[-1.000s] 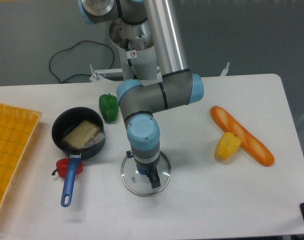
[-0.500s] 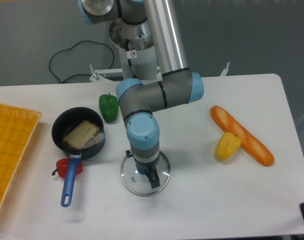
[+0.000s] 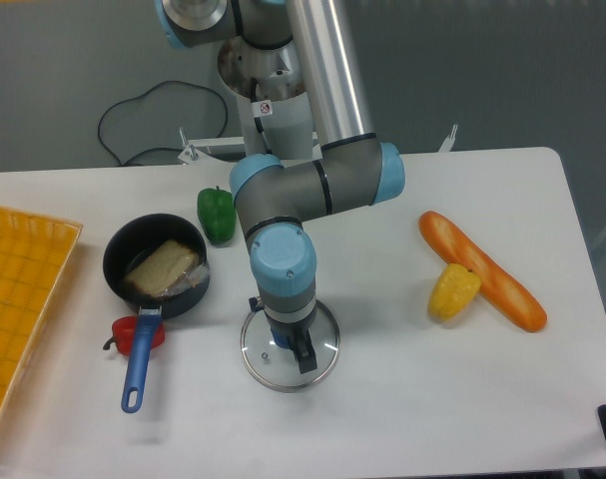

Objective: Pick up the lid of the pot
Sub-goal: 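Hold the blue knob of the glass lid with the gripper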

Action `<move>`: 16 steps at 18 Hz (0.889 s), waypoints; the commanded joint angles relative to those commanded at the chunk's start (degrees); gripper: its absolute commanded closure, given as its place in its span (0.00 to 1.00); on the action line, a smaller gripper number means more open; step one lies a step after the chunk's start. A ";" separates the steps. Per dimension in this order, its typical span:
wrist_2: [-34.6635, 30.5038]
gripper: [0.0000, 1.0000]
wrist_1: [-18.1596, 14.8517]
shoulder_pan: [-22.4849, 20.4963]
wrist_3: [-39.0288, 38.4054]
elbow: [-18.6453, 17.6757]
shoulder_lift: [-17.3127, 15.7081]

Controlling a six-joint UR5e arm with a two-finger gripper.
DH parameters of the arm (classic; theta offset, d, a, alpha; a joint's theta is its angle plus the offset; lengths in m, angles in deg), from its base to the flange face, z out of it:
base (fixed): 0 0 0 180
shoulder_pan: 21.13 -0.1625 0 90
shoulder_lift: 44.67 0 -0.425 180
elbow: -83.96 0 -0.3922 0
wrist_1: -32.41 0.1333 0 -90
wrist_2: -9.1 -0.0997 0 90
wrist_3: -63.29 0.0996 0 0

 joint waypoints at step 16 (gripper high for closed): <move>-0.53 0.00 -0.09 0.97 -1.76 -1.06 0.17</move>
